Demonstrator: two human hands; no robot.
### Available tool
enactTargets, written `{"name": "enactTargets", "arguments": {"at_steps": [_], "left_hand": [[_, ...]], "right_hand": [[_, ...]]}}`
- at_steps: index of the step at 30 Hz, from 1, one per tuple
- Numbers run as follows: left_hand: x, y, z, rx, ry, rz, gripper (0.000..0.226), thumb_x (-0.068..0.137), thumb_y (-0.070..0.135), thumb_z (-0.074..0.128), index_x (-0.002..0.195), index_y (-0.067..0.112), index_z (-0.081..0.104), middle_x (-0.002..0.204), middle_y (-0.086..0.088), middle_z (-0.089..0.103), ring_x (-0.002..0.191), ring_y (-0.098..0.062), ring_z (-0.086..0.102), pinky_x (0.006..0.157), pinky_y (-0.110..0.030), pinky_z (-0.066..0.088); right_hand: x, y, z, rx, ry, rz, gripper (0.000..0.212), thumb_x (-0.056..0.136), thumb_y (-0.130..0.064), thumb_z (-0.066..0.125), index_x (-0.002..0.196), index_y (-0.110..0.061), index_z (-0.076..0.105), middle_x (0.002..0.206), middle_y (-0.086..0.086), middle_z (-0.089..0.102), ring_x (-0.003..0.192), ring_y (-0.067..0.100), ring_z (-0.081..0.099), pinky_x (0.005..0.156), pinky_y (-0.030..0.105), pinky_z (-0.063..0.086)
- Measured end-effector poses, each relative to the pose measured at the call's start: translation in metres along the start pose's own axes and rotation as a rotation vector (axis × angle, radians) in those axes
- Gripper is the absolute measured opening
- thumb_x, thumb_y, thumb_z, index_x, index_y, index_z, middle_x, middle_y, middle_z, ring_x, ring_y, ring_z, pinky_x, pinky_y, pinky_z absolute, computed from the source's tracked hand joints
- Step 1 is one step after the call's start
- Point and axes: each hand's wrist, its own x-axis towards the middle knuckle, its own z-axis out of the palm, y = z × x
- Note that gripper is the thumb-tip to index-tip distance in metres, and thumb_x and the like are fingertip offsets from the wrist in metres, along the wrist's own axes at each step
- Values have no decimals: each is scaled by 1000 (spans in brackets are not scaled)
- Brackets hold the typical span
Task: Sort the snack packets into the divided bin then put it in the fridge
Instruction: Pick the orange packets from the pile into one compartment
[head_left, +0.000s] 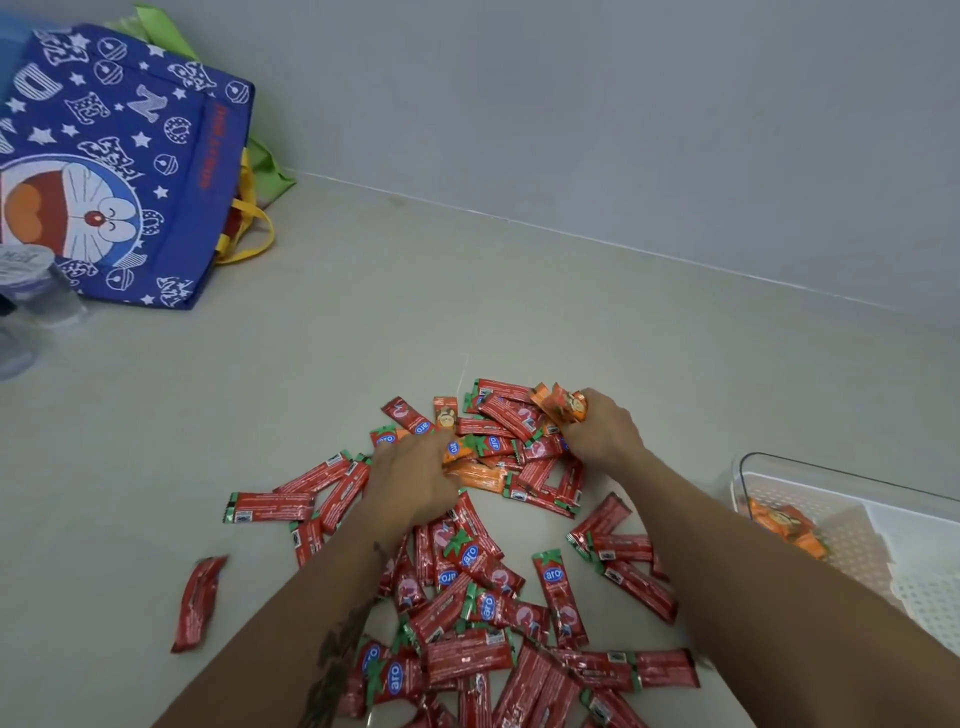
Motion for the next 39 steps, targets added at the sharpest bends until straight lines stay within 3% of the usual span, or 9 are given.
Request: {"name": "enactTargets", "arguments": {"at_steps": [4,9,12,14,18,24,29,31,39], "left_hand": [[1,-1,5,29,-20,22,43,93,41,58,133,26,51,132,1,59,123,-24,51,108,-43,31],[-5,-3,12,-59,18,57,53,97,42,52,145,20,43,147,0,45,136,-21,39,113,-39,21],[-7,-4,13,-227,148,46,33,97,36,55,122,15,57,123,-3,54,111,-26,52,102,-42,38],[-5,-4,11,-312,245,21,15,94,30,58,94,16,56,92,0,55,84,-25,54,80,-45,48],[-1,-1,0,-384,247,-42,9,92,24,56,92,22,48,68,3,56,62,-26,58,62,-46,52],[-2,9,2,-261,181,-78,24,89,18,52,112,15,55,91,-1,63,82,-29,60,81,-45,52],[0,12,2,-324,250,-220,3,85,20,53,84,19,50,81,2,55,79,-28,54,84,-45,48],[4,12,-2,-441,302,-299,10,84,23,53,79,17,47,81,-1,56,79,-31,57,80,-46,50],[16,5,1,-283,210,-319,32,93,46,54,102,16,53,97,-5,59,87,-27,54,86,-42,49]], "right_hand": [[13,-2,7,-127,-66,-52,32,83,-25,61,114,-27,55,107,3,66,97,27,61,81,37,50],[12,-5,11,-382,17,-118,27,82,-35,65,100,-25,47,99,2,63,88,24,61,72,37,52],[5,1,15,-412,31,-128,29,82,-38,64,100,-22,49,102,5,58,88,25,60,75,40,55],[2,4,16,-417,48,-122,34,84,-40,60,107,-17,52,108,7,52,94,27,58,77,40,53],[-5,9,14,-364,66,-112,30,84,-38,58,102,-15,56,107,7,51,98,29,54,75,40,50],[-23,11,6,-177,140,-35,20,81,-32,55,93,-16,53,85,2,58,83,28,56,64,34,44],[-45,8,2,126,187,56,27,76,-43,50,88,-21,56,85,2,65,78,27,62,71,40,54],[-52,8,0,231,204,74,22,84,-41,56,88,-20,58,86,2,67,77,23,64,70,38,54],[-68,2,18,306,102,-5,17,92,-37,57,96,-21,61,90,0,71,78,17,67,67,33,53]]}}
